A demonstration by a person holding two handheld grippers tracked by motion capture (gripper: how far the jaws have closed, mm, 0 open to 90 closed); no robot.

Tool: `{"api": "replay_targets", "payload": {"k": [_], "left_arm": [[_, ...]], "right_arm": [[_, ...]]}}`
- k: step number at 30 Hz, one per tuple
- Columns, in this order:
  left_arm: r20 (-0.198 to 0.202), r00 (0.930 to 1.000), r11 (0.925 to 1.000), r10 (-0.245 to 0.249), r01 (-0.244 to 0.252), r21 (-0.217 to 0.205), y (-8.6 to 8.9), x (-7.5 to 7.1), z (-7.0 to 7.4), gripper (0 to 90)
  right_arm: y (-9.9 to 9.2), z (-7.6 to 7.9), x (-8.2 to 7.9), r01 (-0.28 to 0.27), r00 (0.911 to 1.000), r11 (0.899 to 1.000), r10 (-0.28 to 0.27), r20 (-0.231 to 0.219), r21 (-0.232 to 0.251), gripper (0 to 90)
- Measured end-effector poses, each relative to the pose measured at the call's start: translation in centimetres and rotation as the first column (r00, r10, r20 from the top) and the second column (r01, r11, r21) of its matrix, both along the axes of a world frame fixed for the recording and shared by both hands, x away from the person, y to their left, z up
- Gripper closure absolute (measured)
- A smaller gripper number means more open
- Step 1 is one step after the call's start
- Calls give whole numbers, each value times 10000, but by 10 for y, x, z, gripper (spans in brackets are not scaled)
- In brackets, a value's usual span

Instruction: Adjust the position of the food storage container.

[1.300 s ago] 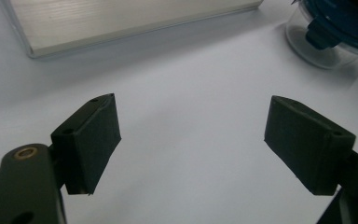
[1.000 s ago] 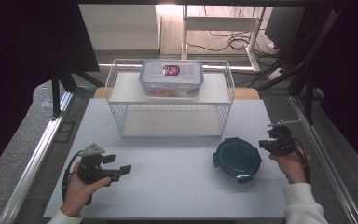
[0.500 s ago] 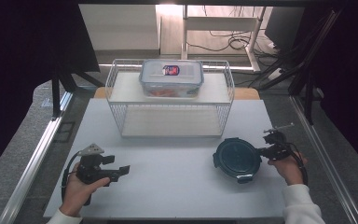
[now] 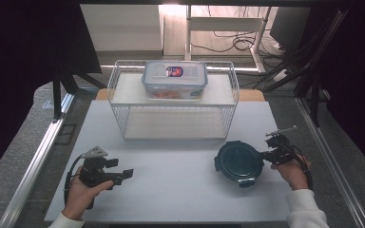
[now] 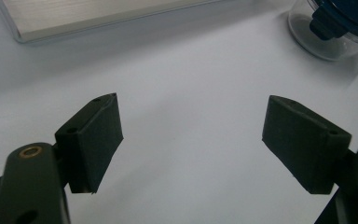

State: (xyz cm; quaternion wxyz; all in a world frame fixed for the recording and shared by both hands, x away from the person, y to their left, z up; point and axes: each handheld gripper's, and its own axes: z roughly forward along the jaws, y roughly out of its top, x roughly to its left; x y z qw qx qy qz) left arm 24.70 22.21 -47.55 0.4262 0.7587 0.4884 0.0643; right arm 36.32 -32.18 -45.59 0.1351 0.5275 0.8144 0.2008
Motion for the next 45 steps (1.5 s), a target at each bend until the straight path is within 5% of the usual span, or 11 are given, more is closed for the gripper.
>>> {"api": "replay_targets", "payload": {"k": [14,39,45], "left_arm": [[-94,10000,10000,28,-28,-40,3,1,-1,196],[-144,9999,10000,3,-2,78,0,2,-3,196],[-133,9999,10000,-8,9,83,0,2,-3,196]], "right_arm": [[42,-1,-15,-945,9955,9950,947,-51,321,893],[77,-4,-41,-1504,9885,9861,1510,-24,707,893],[97,-6,-45,-1933,9810,9783,1939,-20,752,893]]}}
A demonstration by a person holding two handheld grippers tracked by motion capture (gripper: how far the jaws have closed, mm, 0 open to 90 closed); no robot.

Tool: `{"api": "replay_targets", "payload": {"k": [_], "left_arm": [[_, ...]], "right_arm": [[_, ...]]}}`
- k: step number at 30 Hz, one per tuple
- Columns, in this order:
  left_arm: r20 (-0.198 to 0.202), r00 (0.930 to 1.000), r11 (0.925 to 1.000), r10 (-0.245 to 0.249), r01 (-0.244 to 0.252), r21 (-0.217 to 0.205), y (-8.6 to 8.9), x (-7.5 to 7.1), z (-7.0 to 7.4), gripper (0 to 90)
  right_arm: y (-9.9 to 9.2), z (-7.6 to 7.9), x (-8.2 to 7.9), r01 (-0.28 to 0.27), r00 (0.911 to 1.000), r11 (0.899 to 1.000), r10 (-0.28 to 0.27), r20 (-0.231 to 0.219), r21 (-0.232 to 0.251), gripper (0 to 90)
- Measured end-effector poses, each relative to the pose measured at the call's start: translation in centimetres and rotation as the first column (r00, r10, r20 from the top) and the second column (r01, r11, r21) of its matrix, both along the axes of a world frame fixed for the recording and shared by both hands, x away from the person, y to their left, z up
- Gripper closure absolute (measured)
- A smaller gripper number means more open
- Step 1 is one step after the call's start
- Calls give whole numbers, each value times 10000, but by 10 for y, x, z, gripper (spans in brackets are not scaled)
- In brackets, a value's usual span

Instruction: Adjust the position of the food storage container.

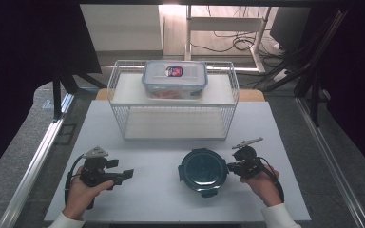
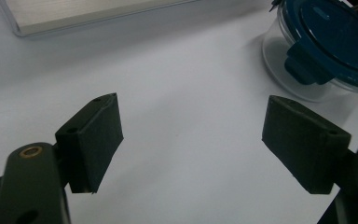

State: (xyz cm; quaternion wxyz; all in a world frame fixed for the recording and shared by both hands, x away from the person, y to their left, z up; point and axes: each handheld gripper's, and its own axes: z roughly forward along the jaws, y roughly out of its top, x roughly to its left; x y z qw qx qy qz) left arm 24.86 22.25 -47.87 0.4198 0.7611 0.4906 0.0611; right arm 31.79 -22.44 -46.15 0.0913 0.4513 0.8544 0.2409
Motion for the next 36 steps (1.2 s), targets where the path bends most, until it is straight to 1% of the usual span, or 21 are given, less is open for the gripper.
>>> {"api": "replay_targets", "payload": {"k": [3,7,10,15,18,21,27,29,36], "left_arm": [[-8,10000,10000,19,-19,-4,0,0,0,196],[-23,10000,10000,21,-21,-10,0,0,-1,196],[-36,10000,10000,9,-9,-11,0,1,-1,196],[-93,10000,10000,-9,9,1,-1,1,-2,196],[-103,9999,10000,-18,18,2,-2,1,-2,197],[-98,9999,10000,-20,21,10,-2,1,-3,201],[-98,10000,10000,-17,17,8,-2,2,-3,204],[-94,10000,10000,-12,12,14,-2,2,-4,207],[-127,9999,10000,-22,23,32,-3,2,-5,207]], "right_arm": [[7,1,-3,-153,9999,9999,153,13,-30,893],[11,2,-6,-261,9997,9996,261,26,138,893],[14,3,-8,-372,9993,9992,372,20,126,893],[17,2,-11,-373,9993,9989,372,13,268,893],[20,1,-12,-530,9986,9974,534,-67,494,893],[24,1,-13,-610,9981,9970,614,-62,480,893],[30,1,-13,-823,9963,9940,839,-197,714,893],[32,0,-14,-972,9949,9925,990,-211,738,893],[40,0,-17,-1213,9920,9890,1236,-235,851,893]]}}
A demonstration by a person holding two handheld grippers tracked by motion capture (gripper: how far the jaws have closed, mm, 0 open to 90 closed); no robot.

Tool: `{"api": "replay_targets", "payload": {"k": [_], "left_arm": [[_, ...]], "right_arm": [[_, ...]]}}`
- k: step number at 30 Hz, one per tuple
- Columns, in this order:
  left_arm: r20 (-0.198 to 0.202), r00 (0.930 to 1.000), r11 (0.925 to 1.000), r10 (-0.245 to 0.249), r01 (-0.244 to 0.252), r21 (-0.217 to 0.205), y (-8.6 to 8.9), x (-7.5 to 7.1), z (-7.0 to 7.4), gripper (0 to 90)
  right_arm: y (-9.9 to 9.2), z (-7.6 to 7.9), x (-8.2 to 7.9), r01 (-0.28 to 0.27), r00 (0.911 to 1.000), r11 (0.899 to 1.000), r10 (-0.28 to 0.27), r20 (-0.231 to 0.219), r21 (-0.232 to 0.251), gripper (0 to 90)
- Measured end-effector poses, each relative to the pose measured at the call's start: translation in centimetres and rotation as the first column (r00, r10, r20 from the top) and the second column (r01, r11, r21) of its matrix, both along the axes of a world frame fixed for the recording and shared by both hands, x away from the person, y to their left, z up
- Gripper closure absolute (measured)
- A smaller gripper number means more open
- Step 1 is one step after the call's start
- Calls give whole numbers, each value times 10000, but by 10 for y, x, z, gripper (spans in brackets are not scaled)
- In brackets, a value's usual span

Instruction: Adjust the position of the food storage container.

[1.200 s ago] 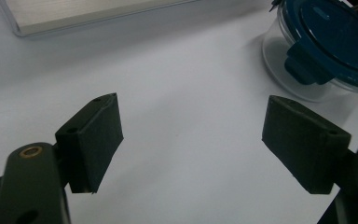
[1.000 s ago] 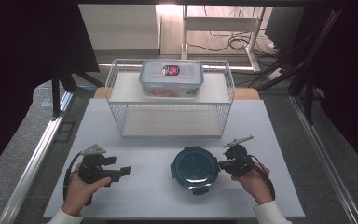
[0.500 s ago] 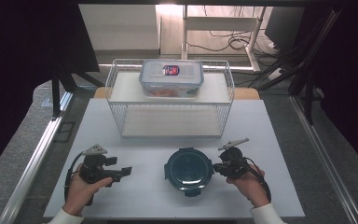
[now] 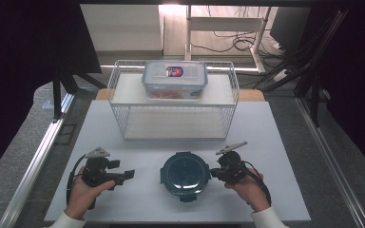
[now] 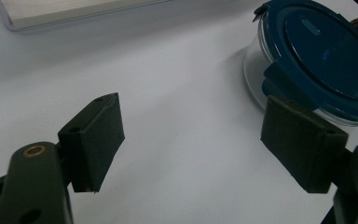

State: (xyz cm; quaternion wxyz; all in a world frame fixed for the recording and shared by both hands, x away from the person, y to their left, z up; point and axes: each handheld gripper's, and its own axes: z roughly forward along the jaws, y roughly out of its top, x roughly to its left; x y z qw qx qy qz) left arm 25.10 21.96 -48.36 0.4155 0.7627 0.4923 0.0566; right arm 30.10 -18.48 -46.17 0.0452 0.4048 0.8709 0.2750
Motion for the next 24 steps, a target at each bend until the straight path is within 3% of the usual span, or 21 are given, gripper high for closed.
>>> {"api": "replay_targets", "payload": {"k": [7,14,18,20,24], "left_arm": [[45,10000,10000,83,-83,-4,-1,-1,0,206],[197,9997,9999,164,-164,-6,-3,-2,1,207],[307,9994,9998,159,-162,87,-7,-2,1,209],[314,9995,9999,92,-96,131,-11,-2,0,208],[318,9995,9999,-36,32,135,-15,-2,1,208]], "right_arm": [[0,-1,1,-98,9997,9999,96,225,78,892],[-23,8,-5,666,9901,9890,-819,1143,1318,891],[-35,8,-12,757,9877,9828,-971,1222,1686,890],[-43,5,-14,646,9903,9730,-898,1056,2214,890],[-50,2,-16,804,9882,9694,-1080,1088,2321,890]]}}
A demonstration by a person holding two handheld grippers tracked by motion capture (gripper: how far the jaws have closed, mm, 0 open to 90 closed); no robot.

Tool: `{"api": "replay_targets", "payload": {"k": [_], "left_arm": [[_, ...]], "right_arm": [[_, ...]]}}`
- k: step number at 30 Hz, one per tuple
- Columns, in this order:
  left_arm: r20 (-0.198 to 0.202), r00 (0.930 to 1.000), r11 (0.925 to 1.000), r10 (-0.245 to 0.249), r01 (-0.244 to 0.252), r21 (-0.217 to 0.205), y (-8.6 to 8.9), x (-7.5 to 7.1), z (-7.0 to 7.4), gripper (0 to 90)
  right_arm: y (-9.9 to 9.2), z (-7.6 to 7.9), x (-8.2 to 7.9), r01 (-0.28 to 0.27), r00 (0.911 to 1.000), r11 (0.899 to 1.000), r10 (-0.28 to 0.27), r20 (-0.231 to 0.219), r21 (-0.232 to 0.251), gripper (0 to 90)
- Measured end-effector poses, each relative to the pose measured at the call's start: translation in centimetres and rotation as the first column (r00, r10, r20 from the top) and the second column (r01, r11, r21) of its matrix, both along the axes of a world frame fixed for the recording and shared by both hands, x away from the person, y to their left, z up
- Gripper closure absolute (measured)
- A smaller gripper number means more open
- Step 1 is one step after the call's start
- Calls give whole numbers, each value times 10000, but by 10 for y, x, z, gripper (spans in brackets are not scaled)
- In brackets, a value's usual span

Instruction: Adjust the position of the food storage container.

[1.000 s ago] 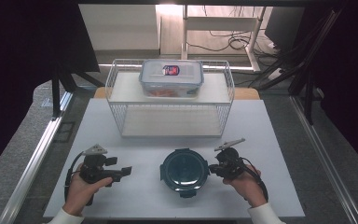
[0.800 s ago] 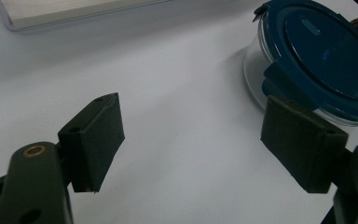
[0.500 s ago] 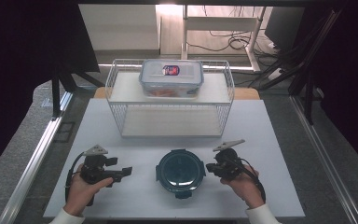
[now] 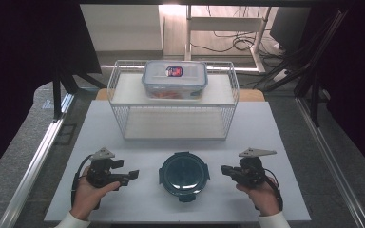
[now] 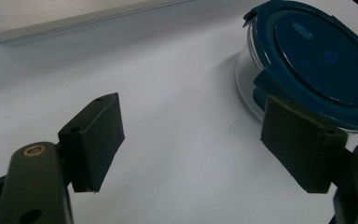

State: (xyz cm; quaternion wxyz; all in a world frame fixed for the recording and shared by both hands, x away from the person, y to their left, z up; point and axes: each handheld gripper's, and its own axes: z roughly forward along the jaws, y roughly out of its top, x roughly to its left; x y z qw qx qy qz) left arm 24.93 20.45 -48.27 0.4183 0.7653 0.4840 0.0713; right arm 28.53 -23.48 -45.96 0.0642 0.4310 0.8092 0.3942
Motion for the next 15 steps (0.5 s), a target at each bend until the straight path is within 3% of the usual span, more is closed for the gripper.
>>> {"api": "replay_targets", "payload": {"k": [2,3,6,8,11,15], "left_arm": [[10,10000,10000,-40,40,1,-2,0,0,207],[35,10000,10000,-23,23,28,-2,0,0,206],[197,9993,9994,324,-326,107,-1,-2,2,208],[214,9992,9994,350,-351,23,0,-2,3,207],[113,9993,9993,350,-348,-157,2,-3,4,203],[146,9988,9986,477,-473,-234,1,-4,6,191]], "right_arm": [[-2,0,-1,12,10000,9999,-12,38,141,882],[-3,0,-1,-33,10000,9996,32,44,293,837],[-1,2,-4,-194,9996,9973,178,240,708,591],[1,4,-6,-77,9991,9976,48,414,695,467],[3,5,-8,32,9993,9953,-68,370,965,354],[2,4,-8,158,9995,9930,-188,248,1174,268]]}}
